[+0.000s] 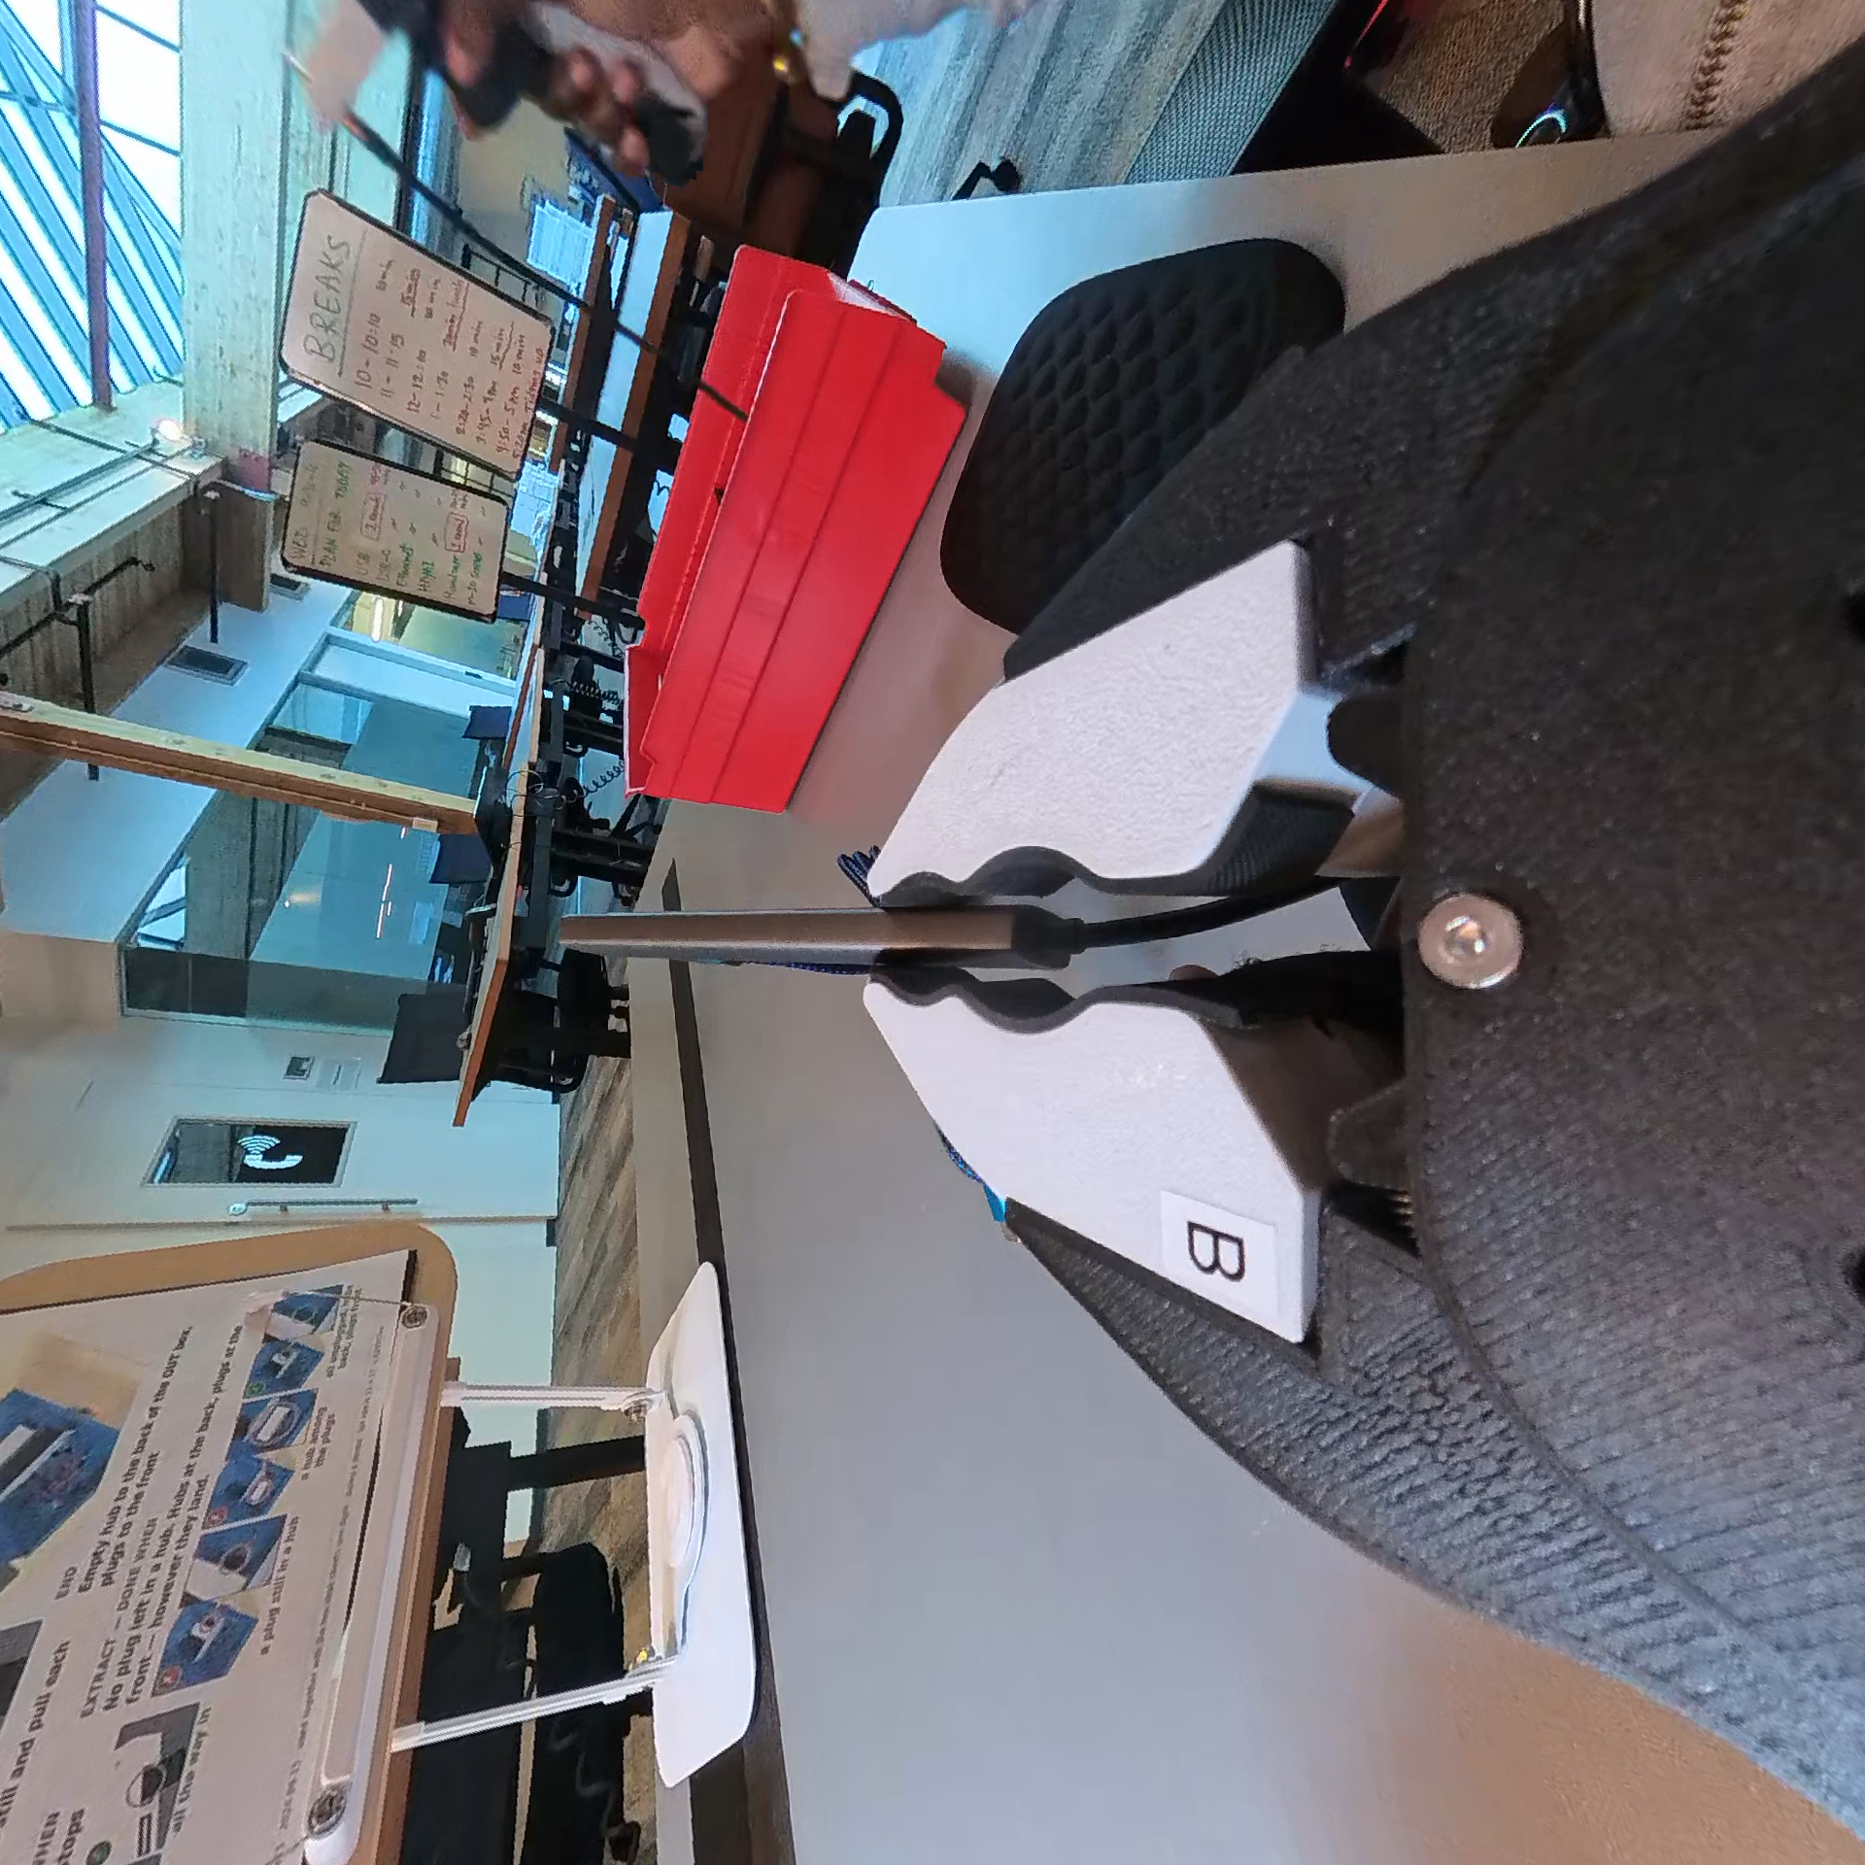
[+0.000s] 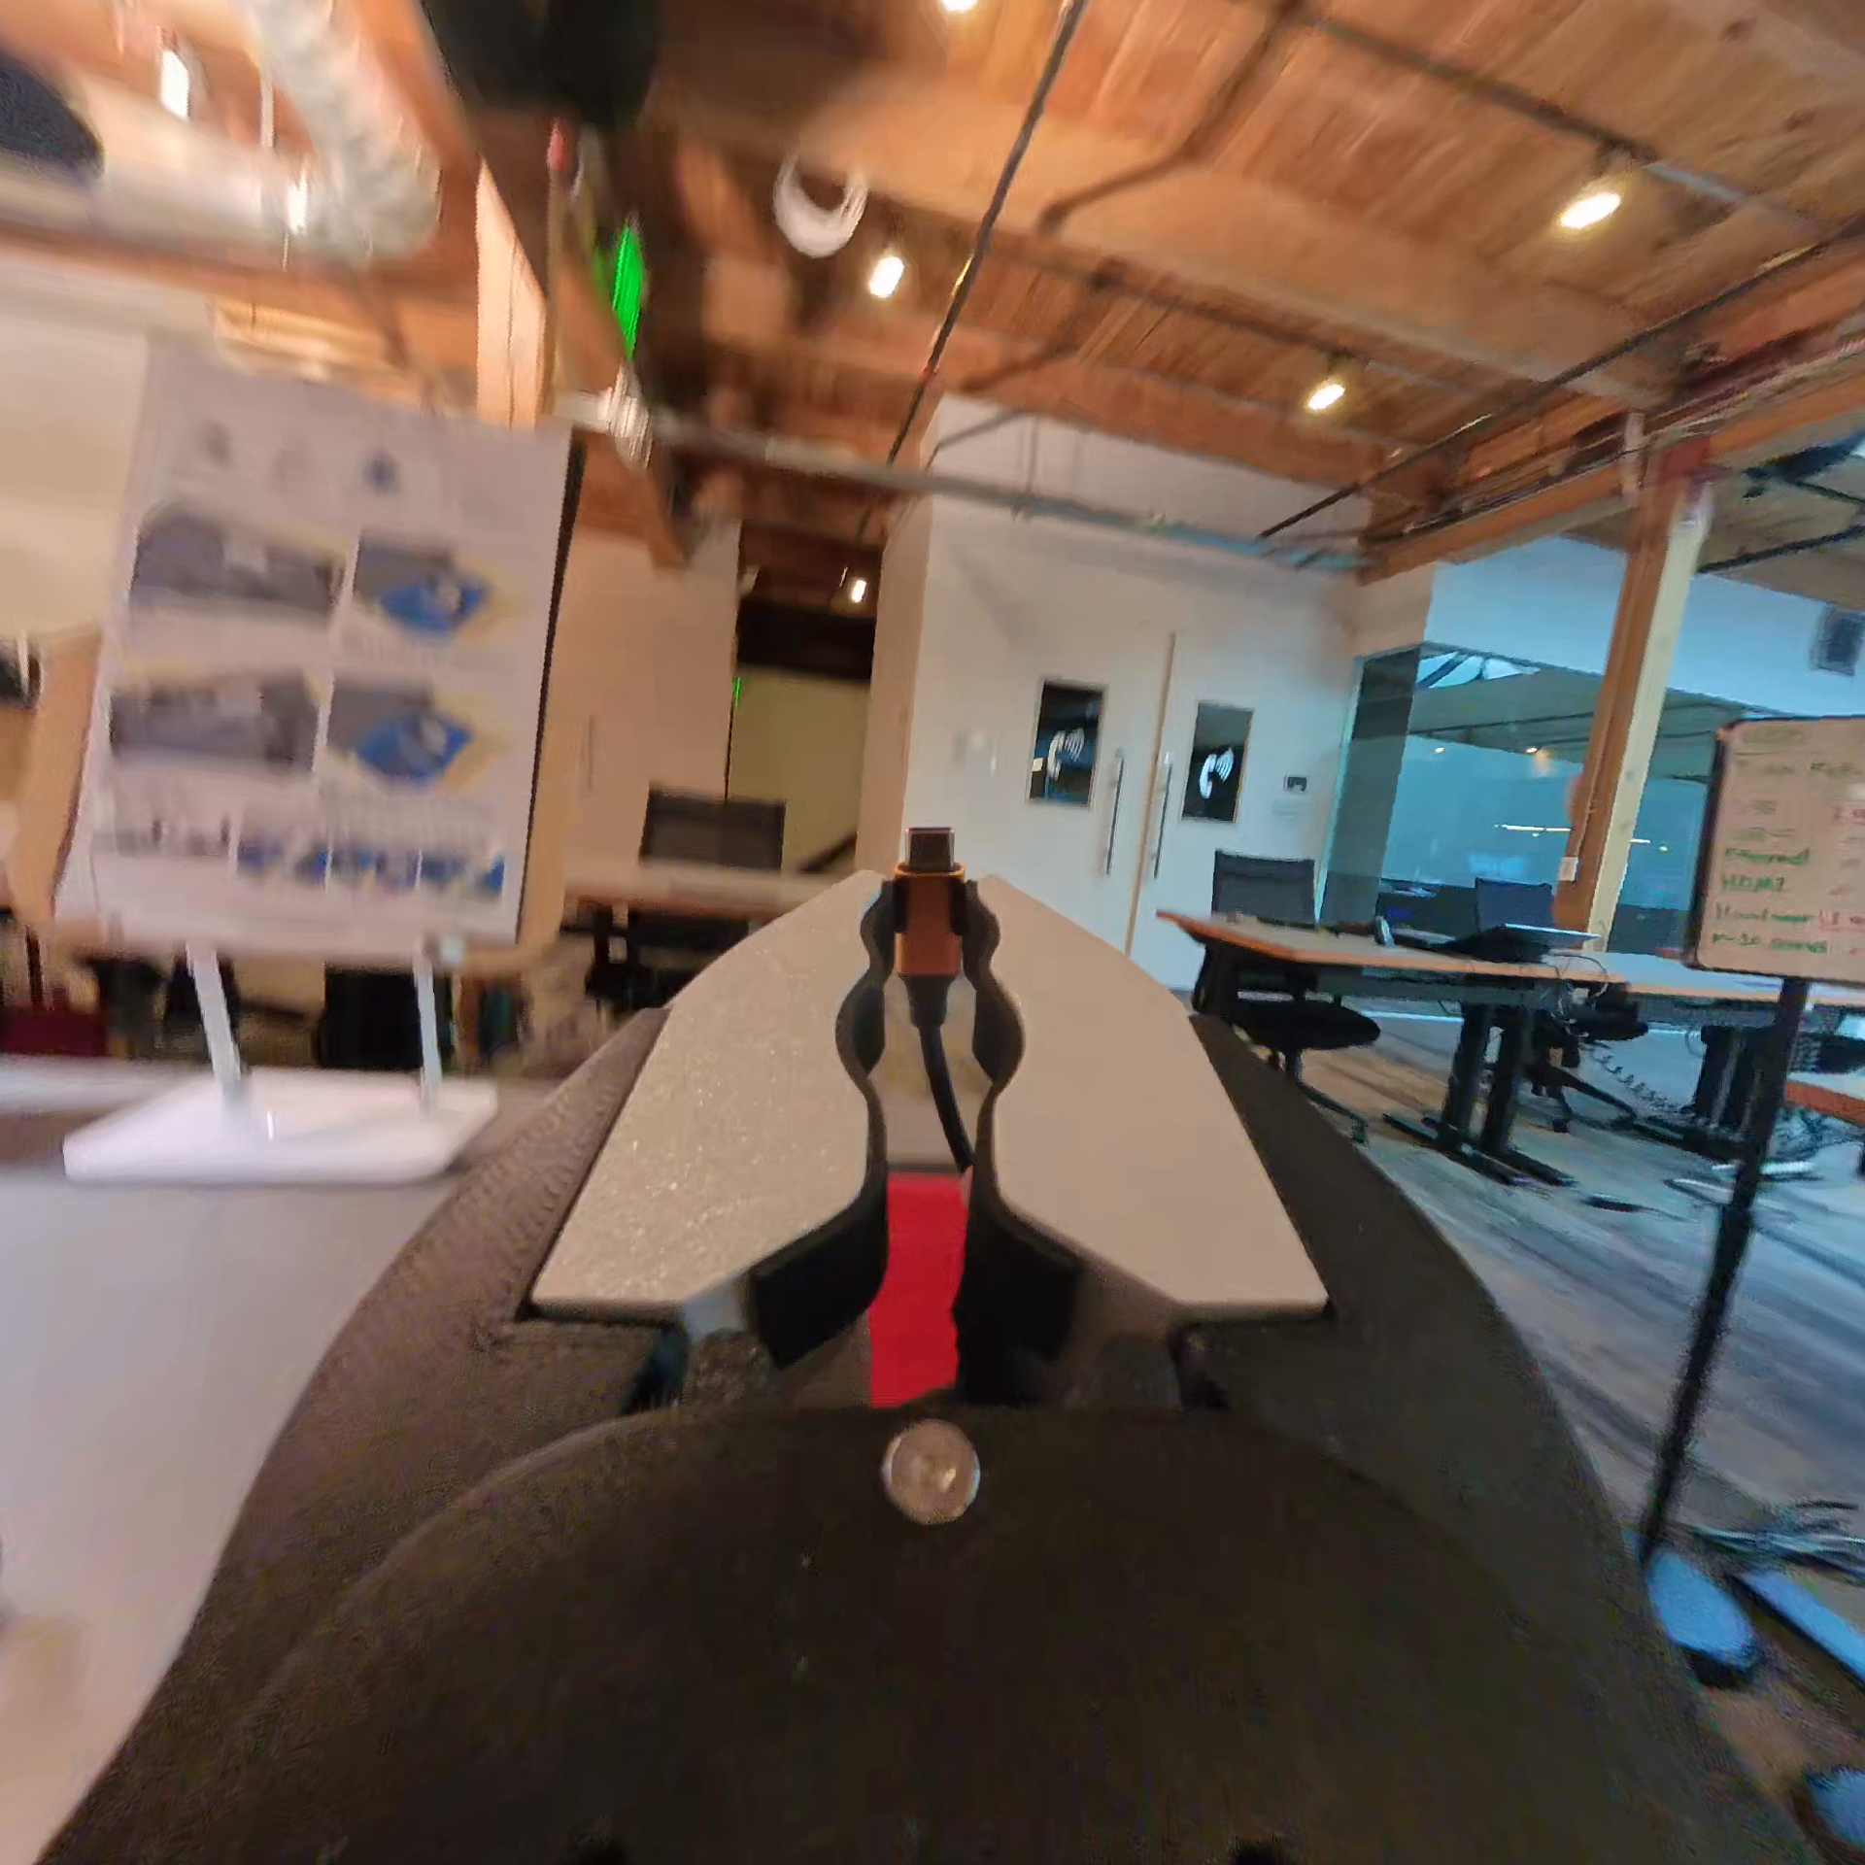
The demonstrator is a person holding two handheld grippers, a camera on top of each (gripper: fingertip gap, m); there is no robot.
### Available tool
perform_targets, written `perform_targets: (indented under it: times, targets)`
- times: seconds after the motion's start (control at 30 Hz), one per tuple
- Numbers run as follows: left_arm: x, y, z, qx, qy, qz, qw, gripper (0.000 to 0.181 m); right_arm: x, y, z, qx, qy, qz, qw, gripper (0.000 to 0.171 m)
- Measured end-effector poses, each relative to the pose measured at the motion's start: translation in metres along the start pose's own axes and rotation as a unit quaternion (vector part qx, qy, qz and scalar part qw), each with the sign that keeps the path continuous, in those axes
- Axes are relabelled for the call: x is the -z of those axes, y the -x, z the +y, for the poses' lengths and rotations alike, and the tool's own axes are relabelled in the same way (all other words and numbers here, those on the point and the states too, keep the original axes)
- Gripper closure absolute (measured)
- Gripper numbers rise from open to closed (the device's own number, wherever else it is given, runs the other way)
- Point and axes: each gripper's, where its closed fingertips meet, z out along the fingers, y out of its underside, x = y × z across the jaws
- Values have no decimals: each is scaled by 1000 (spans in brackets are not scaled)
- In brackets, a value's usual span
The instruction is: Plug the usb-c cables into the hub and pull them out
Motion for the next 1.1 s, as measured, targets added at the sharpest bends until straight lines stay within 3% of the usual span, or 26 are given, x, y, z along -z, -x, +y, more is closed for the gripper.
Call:
perform_targets:
  times: [0.1, 0.17, 0.23, 0.33, 0.4, 0.6, 0.7, 0.8, 0.87, 0.93, 1.0, 1.1]
  targets:
    - [0, 0, 1, 1, 1, 2, 1000, 170, 12, 15, 65, 97, 142, -33, 985, 159]
    - [0, 0, 1, 1, 2, 2, 1000, 170, 24, 12, 119, 123, 289, -34, 949, 159]
    - [0, 0, 1, 1, 1, 2, 1000, 170, 35, 8, 164, 72, 409, -24, 910, 158]
    - [0, 0, 0, 5, 1, 3, 1000, 169, 48, 27, 200, -59, 488, -62, 868, 155]
    - [0, 1, 0, 11, 1, 4, 1000, 169, 55, 25, 211, -80, 514, -55, 852, 147]
    - [5, 1, -6, 18, -22, 8, 1000, 178, 44, 18, 186, -108, 456, -44, 882, 113]
    - [6, 4, -7, 40, -26, 15, 999, 181, 30, 33, 139, -116, 355, -69, 925, 118]
    - [7, 8, -8, 61, -31, 12, 998, 181, 23, 96, 88, -147, 259, -188, 936, 123]
    - [8, 9, -10, 68, -37, 14, 997, 181, 28, 153, 68, -155, 227, -288, 917, 126]
    - [8, 9, -10, 70, -38, 14, 997, 181, 44, 220, 64, -144, 226, -404, 875, 125]
    - [7, 8, -9, 63, -33, 13, 997, 180, 65, 277, 86, -77, 268, -494, 824, 121]
    - [8, 7, -10, 54, -35, 11, 998, 180, 69, 333, 117, 53, 283, -543, 789, 124]
